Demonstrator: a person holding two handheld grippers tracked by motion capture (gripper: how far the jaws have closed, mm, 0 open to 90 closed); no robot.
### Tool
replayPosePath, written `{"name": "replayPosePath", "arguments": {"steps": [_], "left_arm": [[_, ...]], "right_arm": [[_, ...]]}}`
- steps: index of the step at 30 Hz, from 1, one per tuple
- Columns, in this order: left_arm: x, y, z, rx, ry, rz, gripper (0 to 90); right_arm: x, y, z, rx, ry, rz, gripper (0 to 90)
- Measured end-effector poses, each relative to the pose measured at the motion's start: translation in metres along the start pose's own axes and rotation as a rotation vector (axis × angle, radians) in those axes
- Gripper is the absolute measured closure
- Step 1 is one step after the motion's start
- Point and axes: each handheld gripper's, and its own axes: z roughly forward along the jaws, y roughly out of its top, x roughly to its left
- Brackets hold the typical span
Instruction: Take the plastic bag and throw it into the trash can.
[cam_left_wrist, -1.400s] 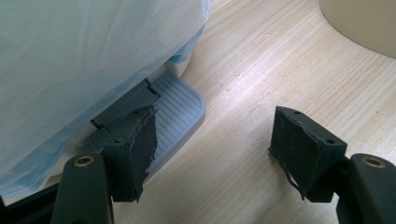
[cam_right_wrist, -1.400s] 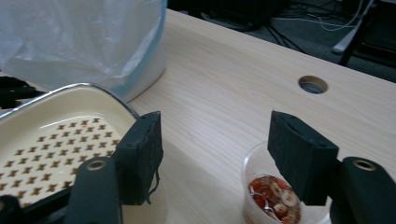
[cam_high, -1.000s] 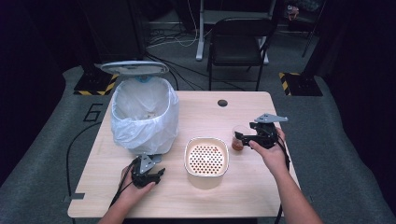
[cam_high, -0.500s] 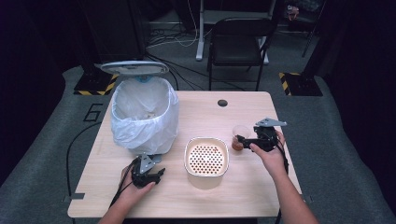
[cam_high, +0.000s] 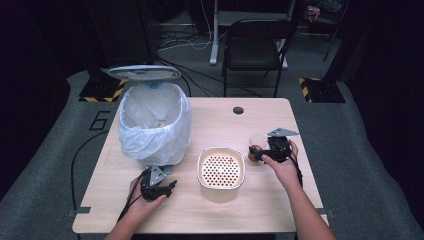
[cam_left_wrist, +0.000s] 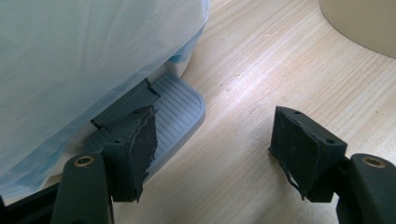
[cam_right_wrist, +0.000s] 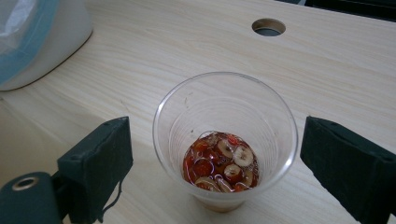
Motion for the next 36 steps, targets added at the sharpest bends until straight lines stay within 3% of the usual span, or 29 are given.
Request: {"name": "replayPosePath", "arguments": {"steps": [11,21,30,36], "left_arm": [[0.000,0.000,0.000,0.000,0.000,0.000,31.2],[0.000,0.000,0.000,0.000,0.000,0.000,31.2],[0.000,0.000,0.000,0.000,0.000,0.000,31.2],[0.000,0.000,0.000,0.000,0.000,0.000,31.3]], "right_arm": [[0.000,-0.006,0.016,0.006,-0.023,0.016,13.7],[0.005,-0.010,0.025,0.023,-0.054,-0.021,16.4],[0.002,-0.011,0.029,0.017,-0.049,-0.013,30.1],[0.002,-0.011,0.029,0.016,-0.041,-0.035,33.3]]}}
